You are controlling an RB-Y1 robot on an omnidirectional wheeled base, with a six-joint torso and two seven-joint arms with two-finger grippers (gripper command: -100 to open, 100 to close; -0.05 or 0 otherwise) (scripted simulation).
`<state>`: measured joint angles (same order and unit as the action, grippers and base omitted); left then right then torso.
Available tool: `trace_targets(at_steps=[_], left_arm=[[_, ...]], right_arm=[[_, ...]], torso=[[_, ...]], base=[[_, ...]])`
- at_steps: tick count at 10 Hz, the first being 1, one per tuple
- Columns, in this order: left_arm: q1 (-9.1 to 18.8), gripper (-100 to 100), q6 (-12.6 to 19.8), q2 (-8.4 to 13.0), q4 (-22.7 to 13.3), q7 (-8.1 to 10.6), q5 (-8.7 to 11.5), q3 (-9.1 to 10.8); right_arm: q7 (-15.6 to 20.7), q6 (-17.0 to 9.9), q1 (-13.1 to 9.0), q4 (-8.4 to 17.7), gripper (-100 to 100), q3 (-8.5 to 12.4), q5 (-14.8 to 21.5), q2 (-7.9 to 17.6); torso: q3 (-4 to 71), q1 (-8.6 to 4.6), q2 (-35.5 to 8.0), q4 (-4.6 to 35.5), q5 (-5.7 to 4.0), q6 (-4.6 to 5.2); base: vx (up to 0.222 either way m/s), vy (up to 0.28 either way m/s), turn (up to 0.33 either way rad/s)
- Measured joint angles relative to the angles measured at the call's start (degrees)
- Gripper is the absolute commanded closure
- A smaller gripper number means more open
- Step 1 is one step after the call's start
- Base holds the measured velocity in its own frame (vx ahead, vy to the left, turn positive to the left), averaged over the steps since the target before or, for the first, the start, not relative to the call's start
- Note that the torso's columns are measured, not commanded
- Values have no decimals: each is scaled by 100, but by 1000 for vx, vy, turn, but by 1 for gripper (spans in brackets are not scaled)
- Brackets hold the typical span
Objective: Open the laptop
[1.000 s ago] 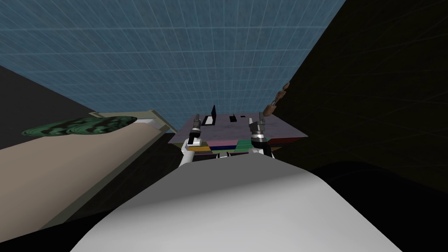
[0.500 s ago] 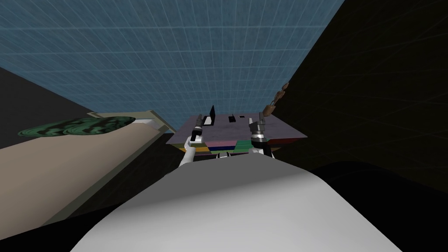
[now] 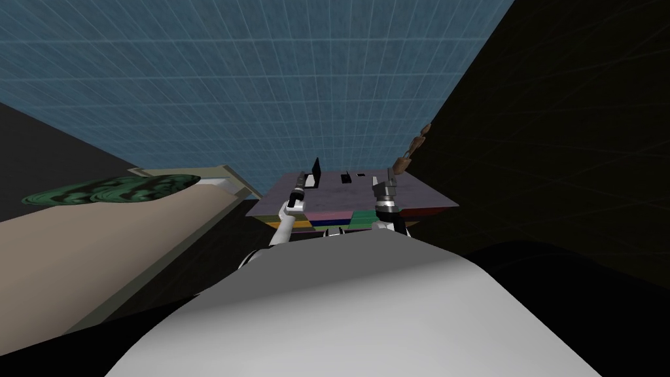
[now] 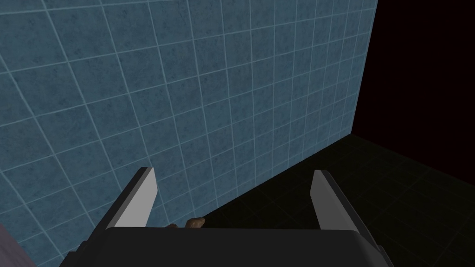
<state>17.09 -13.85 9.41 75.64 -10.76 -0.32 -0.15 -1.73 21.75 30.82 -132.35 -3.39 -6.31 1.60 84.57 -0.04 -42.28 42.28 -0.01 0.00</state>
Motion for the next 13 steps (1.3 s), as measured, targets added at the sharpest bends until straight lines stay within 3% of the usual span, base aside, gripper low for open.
trace_targets(at_steps=[13], left_arm=[[1115,-100,191,52,-1730,-440,153,-30]], right_arm=[[0,0,0,0,0,0,0,0]], torso=[[0,5,0,0,1,0]], base=[[10,-32,0]])
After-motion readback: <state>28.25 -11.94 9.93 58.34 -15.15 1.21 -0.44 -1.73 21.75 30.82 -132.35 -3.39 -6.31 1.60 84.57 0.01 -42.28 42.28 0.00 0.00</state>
